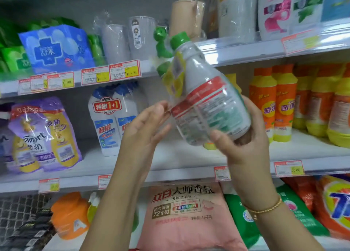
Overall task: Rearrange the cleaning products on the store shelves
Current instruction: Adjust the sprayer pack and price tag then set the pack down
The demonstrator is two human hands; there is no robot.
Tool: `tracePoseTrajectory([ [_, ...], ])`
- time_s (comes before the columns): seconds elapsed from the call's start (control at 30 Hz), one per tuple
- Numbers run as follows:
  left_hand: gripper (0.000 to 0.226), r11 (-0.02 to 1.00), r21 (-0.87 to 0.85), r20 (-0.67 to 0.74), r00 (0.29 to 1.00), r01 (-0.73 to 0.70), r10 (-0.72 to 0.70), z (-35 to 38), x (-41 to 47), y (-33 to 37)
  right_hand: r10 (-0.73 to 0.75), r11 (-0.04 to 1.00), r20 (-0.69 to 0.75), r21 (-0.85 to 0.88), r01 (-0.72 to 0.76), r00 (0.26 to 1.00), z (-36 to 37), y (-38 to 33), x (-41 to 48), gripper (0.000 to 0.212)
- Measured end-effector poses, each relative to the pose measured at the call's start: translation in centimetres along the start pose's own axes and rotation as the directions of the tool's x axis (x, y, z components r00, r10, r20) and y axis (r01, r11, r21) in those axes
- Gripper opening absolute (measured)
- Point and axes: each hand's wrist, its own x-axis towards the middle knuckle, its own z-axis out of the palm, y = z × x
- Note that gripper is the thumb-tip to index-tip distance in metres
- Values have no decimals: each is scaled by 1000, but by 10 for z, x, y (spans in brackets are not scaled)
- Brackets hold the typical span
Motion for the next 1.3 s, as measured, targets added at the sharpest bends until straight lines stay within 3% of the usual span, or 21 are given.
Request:
tracePoseTrajectory([
  [0.1,48,1000,7,39,999,25,-25,-9,3,-9,125,970,62,200,-135,990,-6,-8,3,68],
  [0.2,43,991,-130,176,984,25,-1,-21,3,-9,233,906,187,315,-283,954,-6,-13,5,69],
  [0.3,64,973,-225,188,982,49,-6,-26,-2,-4,319,862,216,337,-377,923,3,-17,1,64],
  [0.37,58,970,-237,124,992,55,-26,-27,-3,-1,339,885,152,284,-370,928,10,-20,2,55],
  [0.4,53,972,-231,92,995,51,-31,-26,-2,1,307,927,103,192,-322,946,11,-20,4,49],
  [0.47,52,984,-169,2,998,61,-61,-22,0,4,127,977,-7,-171,-126,992,11,-19,8,42],
  [0.53,54,988,-126,-95,991,84,-97,-19,1,4,-55,882,101,-461,95,993,16,-15,4,49],
  [0.6,60,989,-98,-166,978,111,-126,-15,-2,4,-65,756,316,-604,253,947,29,-4,-11,73],
  [0.67,63,990,-82,-201,971,118,-133,-10,-8,5,-44,546,450,-737,399,892,41,8,-28,97],
  [0.73,65,990,-72,-194,972,120,-132,-5,-13,7,-72,392,469,-798,457,880,43,16,-35,109],
  [0.8,64,994,-28,-126,987,101,-104,-2,-17,12,-120,391,427,-810,438,896,38,15,-33,112],
  [0.87,60,996,50,-12,998,68,-68,-3,-21,20,-142,506,340,-782,364,930,34,6,-27,108],
  [0.97,59,990,139,151,988,15,-36,-14,-18,33,-47,817,226,-552,167,973,26,-15,-10,95],
  [1.07,64,995,85,91,994,55,-63,-32,-5,33,148,974,178,-197,-112,973,12,-26,1,80],
  [1.13,69,980,108,68,982,168,-176,-42,2,26,341,939,209,-33,-342,917,7,-25,-3,72],
  [1.2,59,944,85,146,933,319,-328,-49,3,20,520,826,260,87,-556,813,9,-27,-8,60],
  [1.3,82,875,18,191,857,484,-479,-57,0,14,690,635,290,196,-747,663,15,-35,-10,43],
])
